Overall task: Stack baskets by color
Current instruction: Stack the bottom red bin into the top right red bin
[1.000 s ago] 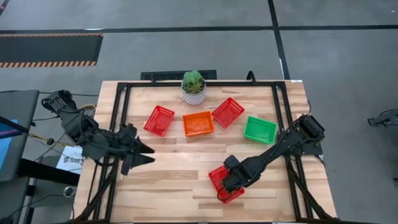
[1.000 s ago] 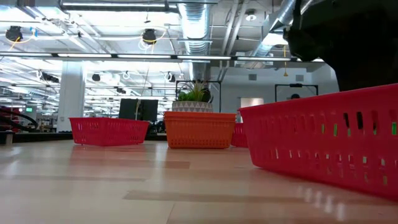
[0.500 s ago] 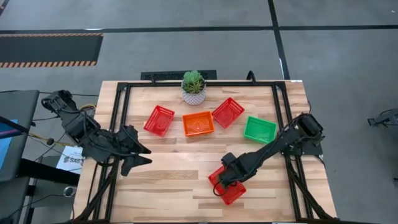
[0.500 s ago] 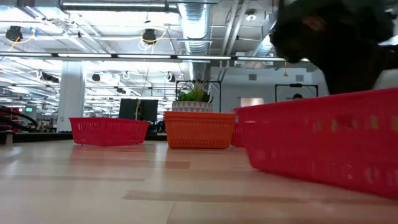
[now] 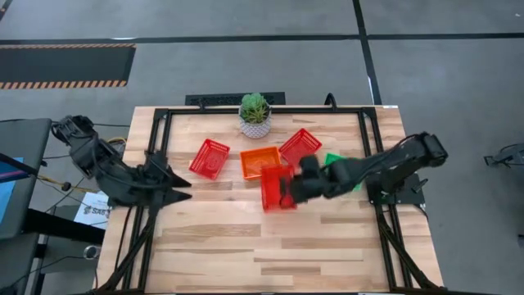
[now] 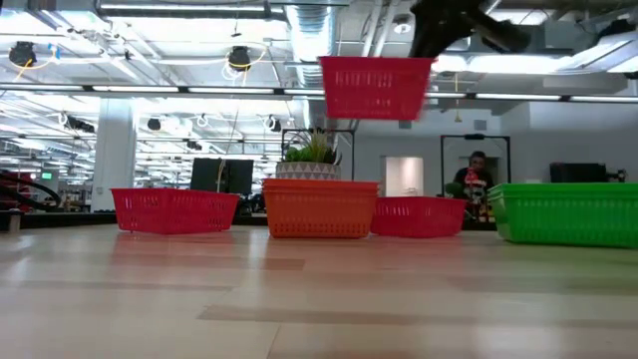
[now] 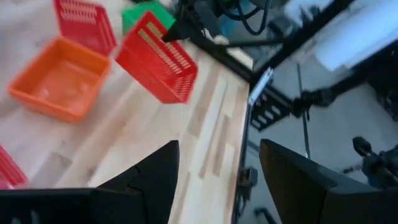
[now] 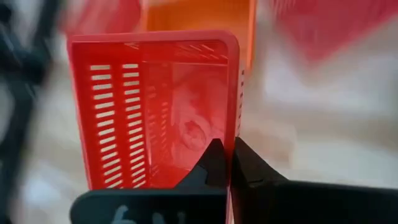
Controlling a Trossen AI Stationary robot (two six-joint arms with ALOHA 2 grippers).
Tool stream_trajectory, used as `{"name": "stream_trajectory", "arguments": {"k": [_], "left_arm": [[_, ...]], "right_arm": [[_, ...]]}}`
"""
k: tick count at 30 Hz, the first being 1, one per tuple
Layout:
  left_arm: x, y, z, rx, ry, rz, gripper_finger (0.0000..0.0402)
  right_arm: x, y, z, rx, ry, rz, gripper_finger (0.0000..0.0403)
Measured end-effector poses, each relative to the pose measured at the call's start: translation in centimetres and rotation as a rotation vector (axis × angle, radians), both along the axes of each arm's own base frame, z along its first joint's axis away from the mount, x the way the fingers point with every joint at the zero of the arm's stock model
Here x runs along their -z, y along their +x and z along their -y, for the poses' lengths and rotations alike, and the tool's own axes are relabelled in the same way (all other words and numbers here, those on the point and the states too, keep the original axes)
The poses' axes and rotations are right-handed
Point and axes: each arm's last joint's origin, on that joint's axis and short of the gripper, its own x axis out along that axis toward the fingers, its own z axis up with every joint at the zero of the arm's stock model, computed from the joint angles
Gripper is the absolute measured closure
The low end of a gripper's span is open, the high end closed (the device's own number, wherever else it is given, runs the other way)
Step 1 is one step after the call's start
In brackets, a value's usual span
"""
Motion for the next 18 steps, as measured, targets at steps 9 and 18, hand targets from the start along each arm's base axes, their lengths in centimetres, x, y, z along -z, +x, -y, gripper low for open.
{"name": "stream_trajectory", "arguments": {"k": [9,18], "left_arm": [[-1.0,-1.5,-2.0,-0.224,0.075,0.139,0.0191],[-1.4,-1.9,-3.4,-0.363,0.087,0.190,0.0191]], "right_arm": [[0.1,-1.3,5.0,0.634,-0.153,0.156,0.0397],[4.1,-3.6,8.9,0.847,-0.100,0.120,0.0399]]}}
